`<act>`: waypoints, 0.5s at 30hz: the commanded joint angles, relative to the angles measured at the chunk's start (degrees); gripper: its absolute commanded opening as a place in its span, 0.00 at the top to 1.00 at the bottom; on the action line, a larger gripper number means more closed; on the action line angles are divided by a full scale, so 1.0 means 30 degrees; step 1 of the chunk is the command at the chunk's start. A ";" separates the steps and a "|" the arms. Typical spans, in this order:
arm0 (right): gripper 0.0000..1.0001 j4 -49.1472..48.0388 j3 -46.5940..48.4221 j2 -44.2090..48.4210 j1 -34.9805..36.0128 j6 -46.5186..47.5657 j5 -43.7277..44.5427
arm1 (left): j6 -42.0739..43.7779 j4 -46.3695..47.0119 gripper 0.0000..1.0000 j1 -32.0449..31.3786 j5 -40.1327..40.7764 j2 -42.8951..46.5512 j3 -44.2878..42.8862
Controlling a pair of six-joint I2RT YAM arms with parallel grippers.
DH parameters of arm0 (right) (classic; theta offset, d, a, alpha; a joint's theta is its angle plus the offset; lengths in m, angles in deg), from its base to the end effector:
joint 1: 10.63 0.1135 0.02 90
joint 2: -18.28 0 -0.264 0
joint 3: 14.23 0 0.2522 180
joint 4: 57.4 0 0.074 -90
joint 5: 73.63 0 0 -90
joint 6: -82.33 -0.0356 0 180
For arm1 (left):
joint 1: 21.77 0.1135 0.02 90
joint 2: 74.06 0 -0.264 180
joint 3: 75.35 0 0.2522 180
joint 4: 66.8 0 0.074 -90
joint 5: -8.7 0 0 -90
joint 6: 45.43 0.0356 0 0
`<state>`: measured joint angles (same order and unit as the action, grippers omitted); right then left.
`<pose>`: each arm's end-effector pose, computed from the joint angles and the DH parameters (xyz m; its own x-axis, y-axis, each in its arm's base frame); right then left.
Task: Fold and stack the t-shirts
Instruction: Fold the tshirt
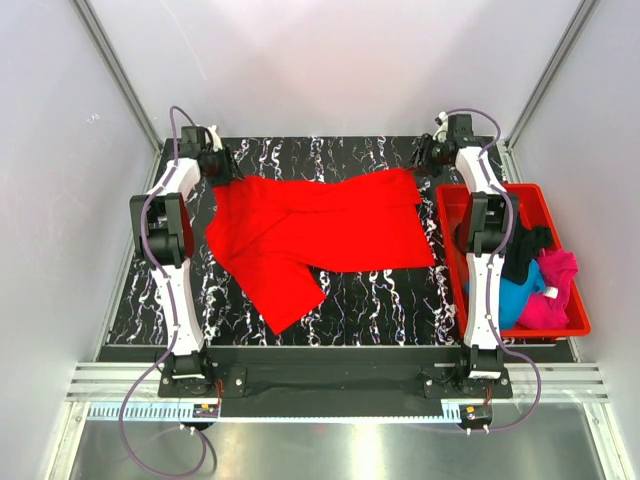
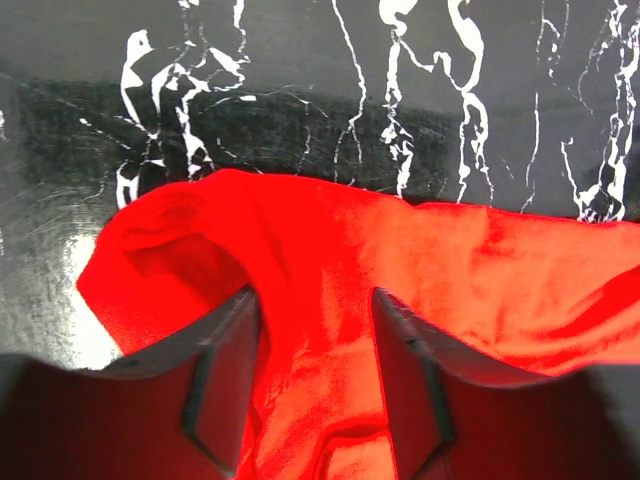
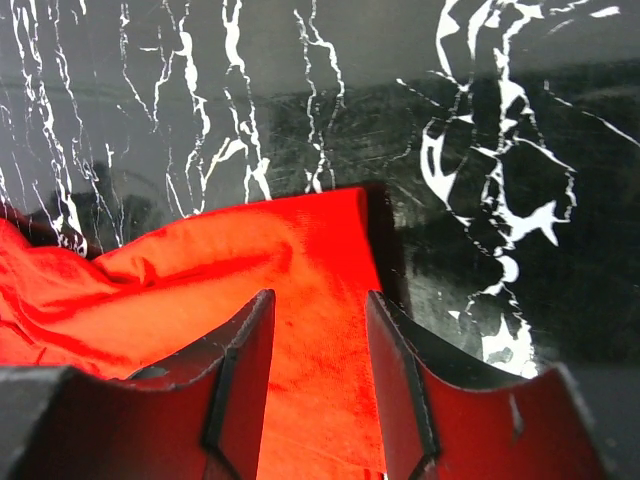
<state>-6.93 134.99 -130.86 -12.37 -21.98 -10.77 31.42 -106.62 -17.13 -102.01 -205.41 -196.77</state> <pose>0.5664 -0.0010 0.1679 -0.8113 0.2447 -0.5309 -0.0652 0.8647 0.4981 0.5115 0.0289 0.1863 -0.7754 -0.2764 -0.5678 -0.0250 0.9118 -0.4098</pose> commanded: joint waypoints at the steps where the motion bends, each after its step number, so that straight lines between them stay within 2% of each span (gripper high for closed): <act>1: 0.52 -0.0048 0.0404 -0.0002 -0.0065 0.0053 -0.0565 | 0.0573 0.0047 0.62 -0.0054 -0.0539 -0.0015 -0.1085; 3: 0.53 0.0039 0.0549 -0.0323 -0.0124 -0.0153 0.0137 | 0.0749 -0.0217 0.74 -0.0054 -0.0131 -0.0074 -0.1320; 4: 0.53 0.0126 0.0724 -0.0470 -0.0182 -0.0414 0.0284 | 0.0808 -0.0276 0.83 -0.0054 -0.0070 -0.0190 -0.1525; 8: 0.51 -0.0047 0.0902 -0.0852 -0.0387 -0.0593 0.0401 | 0.1013 -0.0627 1.00 0.0004 0.0106 -0.0716 -0.2374; 15: 0.54 0.0771 0.2834 -0.2287 -0.0388 -0.1149 0.0051 | -0.0011 -0.0452 1.00 0.0443 -0.0421 -0.1595 -0.3546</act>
<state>-6.26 139.95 -135.82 -13.33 -24.25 -10.53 32.82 -109.09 -16.87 -102.16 -208.80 -203.39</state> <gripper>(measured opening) 0.473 0.016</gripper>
